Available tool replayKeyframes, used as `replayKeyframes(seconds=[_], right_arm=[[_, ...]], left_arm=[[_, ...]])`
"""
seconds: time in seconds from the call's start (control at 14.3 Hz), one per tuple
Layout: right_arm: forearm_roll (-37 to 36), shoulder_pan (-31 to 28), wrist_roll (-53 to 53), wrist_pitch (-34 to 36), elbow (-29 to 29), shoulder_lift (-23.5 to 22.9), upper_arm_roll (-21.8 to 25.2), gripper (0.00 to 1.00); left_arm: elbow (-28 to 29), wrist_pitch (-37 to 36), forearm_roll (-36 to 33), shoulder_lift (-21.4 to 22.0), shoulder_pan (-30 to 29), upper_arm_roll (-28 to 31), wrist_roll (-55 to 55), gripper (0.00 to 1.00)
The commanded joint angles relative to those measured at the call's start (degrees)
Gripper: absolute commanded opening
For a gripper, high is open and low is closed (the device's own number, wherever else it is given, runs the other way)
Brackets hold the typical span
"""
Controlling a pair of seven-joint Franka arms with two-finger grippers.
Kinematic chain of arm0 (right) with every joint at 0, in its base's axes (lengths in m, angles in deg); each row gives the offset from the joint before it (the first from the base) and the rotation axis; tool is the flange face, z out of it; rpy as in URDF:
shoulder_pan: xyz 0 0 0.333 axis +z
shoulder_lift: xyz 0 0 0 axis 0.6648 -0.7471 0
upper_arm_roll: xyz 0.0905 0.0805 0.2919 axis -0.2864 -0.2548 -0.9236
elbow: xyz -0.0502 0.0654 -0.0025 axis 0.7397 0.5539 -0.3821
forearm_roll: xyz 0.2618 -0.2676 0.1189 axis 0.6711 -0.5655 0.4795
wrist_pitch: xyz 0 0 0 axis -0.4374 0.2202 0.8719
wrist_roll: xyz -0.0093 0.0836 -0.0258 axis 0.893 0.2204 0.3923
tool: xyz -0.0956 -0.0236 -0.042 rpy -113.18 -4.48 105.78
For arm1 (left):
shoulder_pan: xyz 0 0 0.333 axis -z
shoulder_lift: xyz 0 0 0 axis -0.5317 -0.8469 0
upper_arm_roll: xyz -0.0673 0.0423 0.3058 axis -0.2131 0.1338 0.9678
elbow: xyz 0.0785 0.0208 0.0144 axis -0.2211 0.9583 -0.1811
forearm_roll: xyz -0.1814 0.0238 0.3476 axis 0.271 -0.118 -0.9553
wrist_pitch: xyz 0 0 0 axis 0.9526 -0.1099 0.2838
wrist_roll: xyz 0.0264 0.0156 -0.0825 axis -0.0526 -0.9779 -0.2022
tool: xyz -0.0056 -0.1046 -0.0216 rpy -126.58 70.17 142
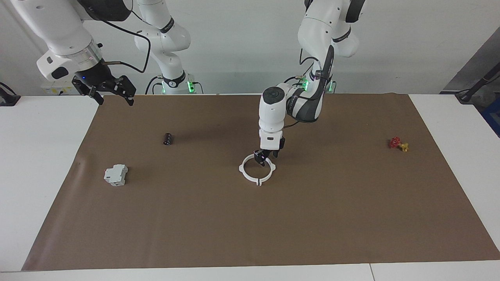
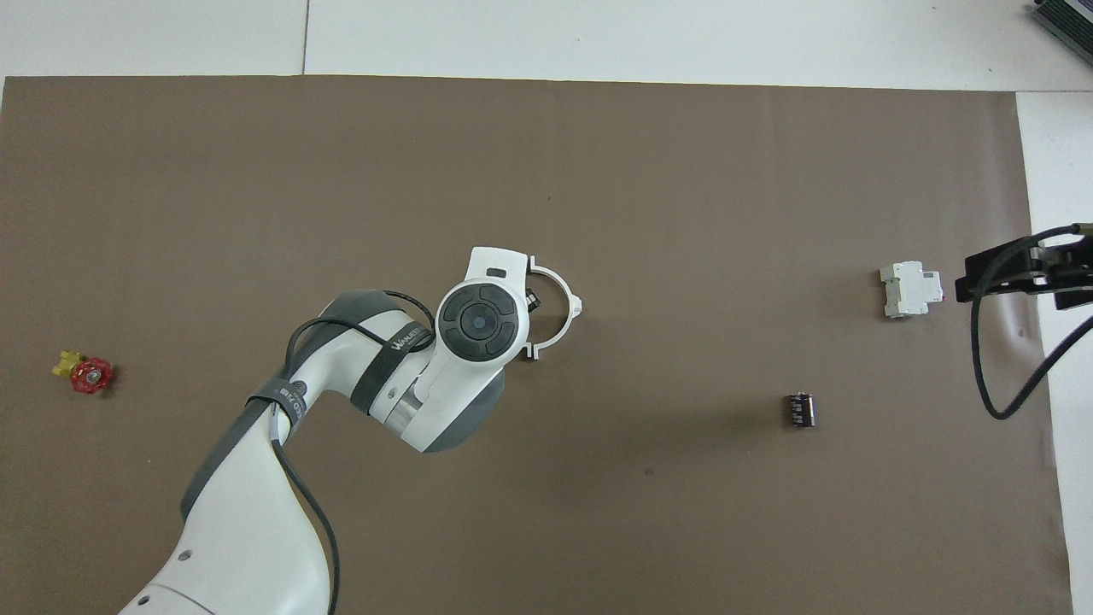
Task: Assemble drain pipe with both arms
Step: 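Press the held half against the centre half with the left gripper, then release the joined ring and lift the left gripper away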
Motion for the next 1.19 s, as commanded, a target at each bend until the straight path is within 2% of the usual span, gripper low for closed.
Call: replayKeyframes(seconds=[0.0, 0.28, 0.42, 0.56, 0.7, 0.84, 0.98, 1.12], right_arm=[[0.9, 0.1, -0.2, -0.3, -1.0, 0.8, 0.2, 1.0], [0.9, 0.1, -0.2, -0.3, -1.1, 0.8, 0.2, 1.0], [0.9, 0.1, -0.2, -0.3, -1.0, 0.8, 0.2, 1.0], [0.9, 0.1, -0.2, -0.3, -1.0, 0.8, 0.2, 1.0], [0.9, 0.1, -0.2, -0.3, -1.0, 0.8, 0.2, 1.0], [0.9, 0.1, -0.2, -0.3, -1.0, 0.8, 0.2, 1.0], [0.9, 0.1, -0.2, -0.3, -1.0, 0.8, 0.2, 1.0], [0.9, 0.1, -0.2, -0.3, -1.0, 0.8, 0.2, 1.0]], left_arm=[[-0.2, 0.6, -1.6, -0.3, -0.1, 0.1, -1.0, 0.74], [-0.5, -0.5, -1.6, -0.2, -0.1, 0.2, -0.9, 0.74], [-2.4, -4.0, -1.6, -0.2, -0.2, 0.2, -0.8, 0.77], [-4.8, -8.0, -1.6, -0.2, -0.3, 0.3, -0.8, 1.0], [-5.8, -10.0, -1.7, 0.5, -0.3, 0.9, -0.5, 1.0], [-6.8, -13.2, -1.7, 2.7, -0.3, 2.8, 1.1, 1.0], [-6.9, -16.2, -1.6, 6.7, -0.7, 5.1, 6.2, 1.0], [-7.0, -20.5, -1.6, 10.4, -4.0, 5.4, 13.8, 1.0]])
